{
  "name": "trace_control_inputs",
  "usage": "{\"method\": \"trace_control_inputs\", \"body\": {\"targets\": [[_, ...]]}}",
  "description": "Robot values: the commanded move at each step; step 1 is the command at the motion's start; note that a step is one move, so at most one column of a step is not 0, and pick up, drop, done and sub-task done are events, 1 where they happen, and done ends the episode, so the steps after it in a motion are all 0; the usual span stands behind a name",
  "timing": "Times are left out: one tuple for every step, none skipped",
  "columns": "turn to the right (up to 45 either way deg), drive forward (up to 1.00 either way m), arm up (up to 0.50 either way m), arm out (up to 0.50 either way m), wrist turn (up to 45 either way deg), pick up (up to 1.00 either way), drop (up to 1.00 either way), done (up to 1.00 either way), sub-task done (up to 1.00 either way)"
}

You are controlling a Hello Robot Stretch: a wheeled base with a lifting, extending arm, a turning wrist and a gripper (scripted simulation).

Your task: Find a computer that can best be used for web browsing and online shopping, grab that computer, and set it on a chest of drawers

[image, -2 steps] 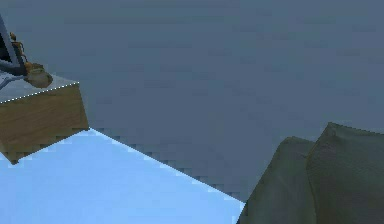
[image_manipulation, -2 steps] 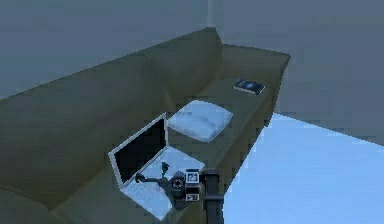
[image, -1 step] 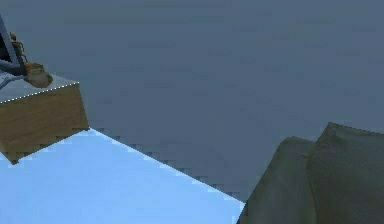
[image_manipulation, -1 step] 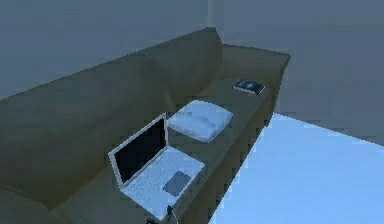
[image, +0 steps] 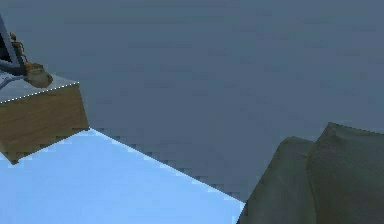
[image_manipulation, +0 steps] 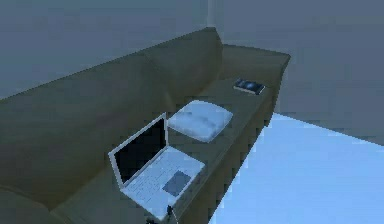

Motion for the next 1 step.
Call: {"method": "trace_control_inputs", "body": {"targets": [[0.0, 0.0, 0.1, 0.0, 0.0, 0.0, 0.0, 0.0, 0.0]]}}
